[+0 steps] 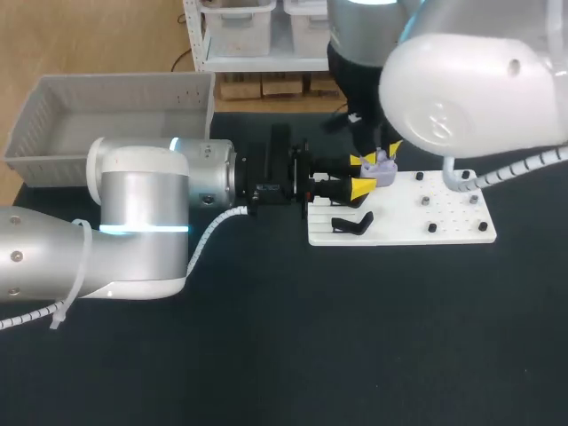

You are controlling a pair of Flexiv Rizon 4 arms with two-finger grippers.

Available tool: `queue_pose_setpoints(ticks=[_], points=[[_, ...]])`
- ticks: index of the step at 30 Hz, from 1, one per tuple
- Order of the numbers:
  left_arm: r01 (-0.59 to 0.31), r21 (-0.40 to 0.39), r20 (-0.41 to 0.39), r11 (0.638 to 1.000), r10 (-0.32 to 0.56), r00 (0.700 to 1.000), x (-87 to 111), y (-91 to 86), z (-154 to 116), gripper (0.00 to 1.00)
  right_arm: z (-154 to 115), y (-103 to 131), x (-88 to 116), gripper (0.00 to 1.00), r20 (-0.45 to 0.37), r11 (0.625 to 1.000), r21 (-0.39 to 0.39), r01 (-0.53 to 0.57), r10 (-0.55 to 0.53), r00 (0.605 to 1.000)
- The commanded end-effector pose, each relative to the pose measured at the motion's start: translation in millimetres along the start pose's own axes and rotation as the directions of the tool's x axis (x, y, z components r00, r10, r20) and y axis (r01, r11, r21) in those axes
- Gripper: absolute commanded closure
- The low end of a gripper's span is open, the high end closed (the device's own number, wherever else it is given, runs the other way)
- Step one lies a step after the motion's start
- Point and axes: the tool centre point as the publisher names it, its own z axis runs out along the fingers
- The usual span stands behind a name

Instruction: Pick up each earbud case from the left stands, insert the matching earbuds, close the lid, and place the case in the box.

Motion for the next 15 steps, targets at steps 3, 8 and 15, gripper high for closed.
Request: queue_pose_setpoints(ticks=[3,8,15], points=[[-0.003,-0.007,0.001,1.0,0.003,1.0,0.3,-1.5,0.4,1.0,5.9,2.8,-5.5,1.0,-0.02,1.0,-0.005,-0.001,0.001,1.0],[-0.003,-0.007,0.001,1.0,0.003,1.0,0.3,-1.5,0.4,1.0,8.4,3.4,-5.7,1.0,-0.022,1.0,-0.016,-0.006,0.006,1.0],[-0.003,-0.007,0.001,1.0,0.003,1.0,0.3,-1.5,0.4,1.0,13.2,0.8,-8.1,1.0,-0.022,0.999,-0.032,-0.019,0.019,1.0]])
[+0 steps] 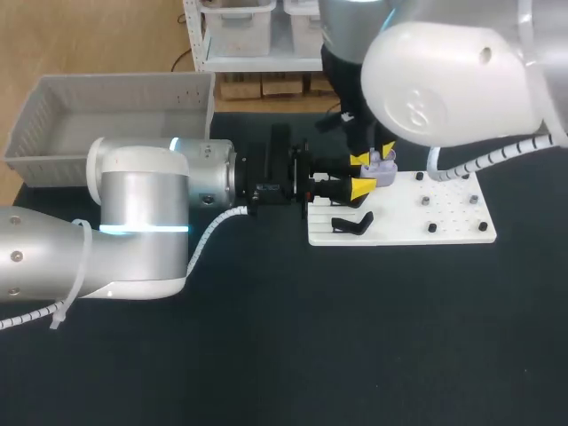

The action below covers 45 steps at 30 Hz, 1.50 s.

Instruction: Pick up each earbud case from the left stands, insert the matching earbuds, close the lid, and place the case in the box.

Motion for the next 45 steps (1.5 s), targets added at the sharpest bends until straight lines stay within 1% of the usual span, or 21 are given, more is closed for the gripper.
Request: queue_pose_setpoints(ticks=[1,13,38,45], points=[[-0.003,-0.007,0.001,1.0,0.003,1.0,0.3,-1.5,0,1.0,5,-3,-1,1.0,0.0,1.0,-0.015,-0.005,0.005,1.0],[-0.003,-0.007,0.001,1.0,0.003,1.0,0.3,-1.5,0,1.0,11,-4,-5,1.0,0.011,0.999,-0.034,-0.023,0.023,1.0],[-0.003,-0.007,0.001,1.0,0.003,1.0,0.3,-1.5,0,1.0,15,-2,-8,1.0,0.007,0.999,-0.043,-0.02,0.02,1.0],[-0.003,-0.007,0.001,1.0,0.003,1.0,0.3,-1.5,0,1.0,20,-1,-10,1.0,0.006,0.999,-0.042,-0.019,0.019,1.0]])
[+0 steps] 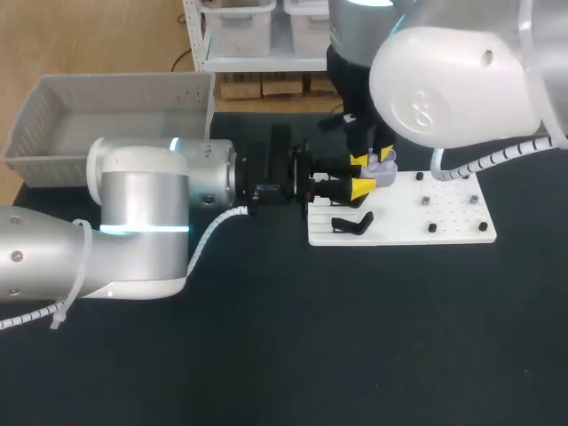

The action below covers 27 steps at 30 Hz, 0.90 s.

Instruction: Pick up each earbud case from the left stands, insert the matching earbuds, close the lid, and place the case in the box.

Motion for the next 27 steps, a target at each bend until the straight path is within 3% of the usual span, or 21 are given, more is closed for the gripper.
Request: queue_pose_setpoints(ticks=[1,6,8,9,10,14,15,16,24,27], points=[[-0.003,-0.006,0.002,1.0,0.003,1.0,-0.2,-1.7,0,1.0,5,0,-2,1.0,0.0,1.0,0.003,0.0,0.0,1.0],[-0.003,-0.006,0.002,1.0,0.003,1.0,-0.2,-1.7,0,1.0,7,-1,-3,0.99,-0.001,1.0,0.002,0.002,-0.002,1.0],[-0.003,-0.006,0.002,1.0,0.003,1.0,-0.2,-1.7,0,1.0,8,-1,-3,0.78,-0.001,1.0,0.003,-0.001,0.001,1.0],[-0.003,-0.006,0.002,1.0,0.003,1.0,-0.2,-1.7,0,1.0,8,-1,-3,0.58,-0.001,1.0,0.004,-0.005,0.005,1.0],[-0.003,-0.006,0.002,1.0,0.003,1.0,-0.2,-1.7,0,1.0,9,-1,-3,0.44,-0.001,1.0,0.004,-0.006,0.006,1.0],[-0.003,-0.006,0.002,1.0,0.003,1.0,-0.2,-1.7,0,1.0,5,-4,1,0.22,0.008,1.0,0.021,-0.013,0.013,1.0],[-0.003,-0.006,0.002,1.0,0.003,1.0,-0.2,-1.7,0,1.0,4,-5,2,0.04,0.011,0.999,0.029,-0.015,0.015,1.0],[-0.003,-0.006,0.002,1.0,0.003,1.0,-0.2,-1.7,0,1.0,3,-6,3,0.0,0.012,0.999,0.032,-0.016,0.016,1.0],[-0.003,-0.006,0.002,1.0,0.003,1.0,-0.2,-1.7,0,1.0,-15,-15,14,0.0,0.05,0.999,0.036,-0.026,0.024,0.998],[-0.003,-0.006,0.002,1.0,0.003,1.0,-0.2,-1.7,0,1.0,-22,-28,10,0.0,0.081,0.993,0.035,-0.115,0.111,0.99]])
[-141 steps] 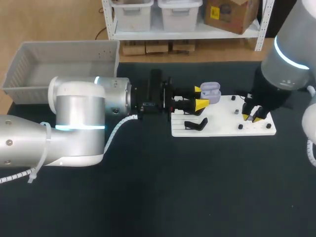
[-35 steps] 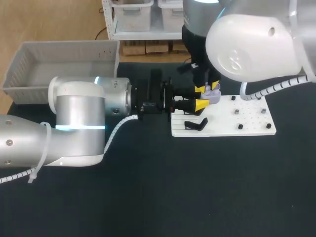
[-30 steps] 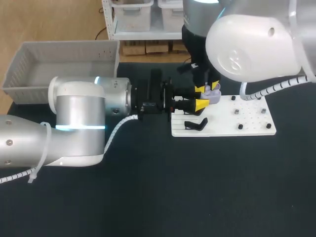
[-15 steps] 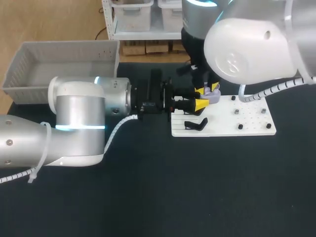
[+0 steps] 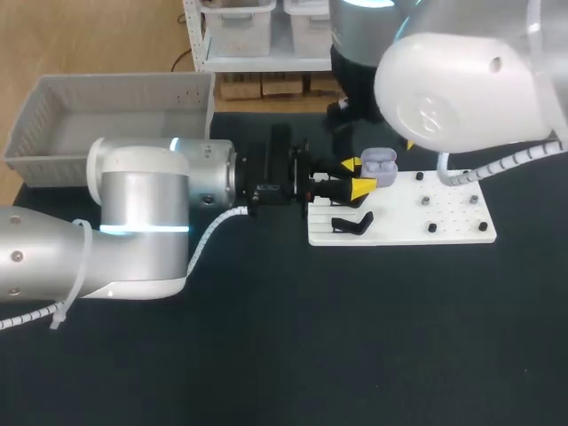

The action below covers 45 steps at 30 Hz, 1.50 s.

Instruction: Pick up each earbud case from the left stands, insert the matching earbuds, close the lid, and place the case in the box.

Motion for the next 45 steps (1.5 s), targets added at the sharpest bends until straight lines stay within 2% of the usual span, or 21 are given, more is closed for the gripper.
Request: queue_pose_setpoints(ticks=[1,4,8,12,15,21,26,33,45], points=[[-0.002,-0.007,0.001,1.0,0.002,1.0,0.2,-1.5,0,1.0,-8,-21,2,0.0,0.051,0.993,-0.007,-0.117,0.117,0.992],[-0.002,-0.007,0.001,1.0,0.002,1.0,0.2,-1.5,0,1.0,-5,-39,-10,0.0,0.074,0.958,-0.003,-0.285,0.285,0.956],[-0.002,-0.007,0.001,1.0,0.002,1.0,0.2,-1.5,0,1.0,6,-57,-25,0.0,0.081,0.891,-0.068,-0.45,0.454,0.887],[-0.002,-0.007,0.001,1.0,0.002,1.0,0.2,-1.5,0,1.0,14,-65,-35,0.0,0.079,0.854,-0.114,-0.507,0.517,0.853],[-0.002,-0.007,0.001,1.0,0.002,1.0,0.2,-1.5,0,1.0,19,-67,-40,0.0,0.074,0.848,-0.127,-0.515,0.526,0.847],[-0.002,-0.007,0.001,1.0,0.002,1.0,0.2,-1.5,0,1.0,40,-68,-47,0.0,0.039,0.846,-0.104,-0.523,0.529,0.847],[-0.002,-0.007,0.001,1.0,0.002,1.0,0.2,-1.5,0,1.0,57,-68,-43,0.0,-0.004,0.849,-0.086,-0.521,0.523,0.852],[-0.002,-0.007,0.001,1.0,0.002,1.0,0.2,-1.5,0,1.0,55,-64,-25,0.0,-0.023,0.881,-0.053,-0.47,0.47,0.883],[-0.002,-0.007,0.001,1.0,0.002,1.0,0.2,-1.5,0,1.0,51,-53,0,0.0,-0.086,0.915,-0.064,-0.399,0.394,0.915]])
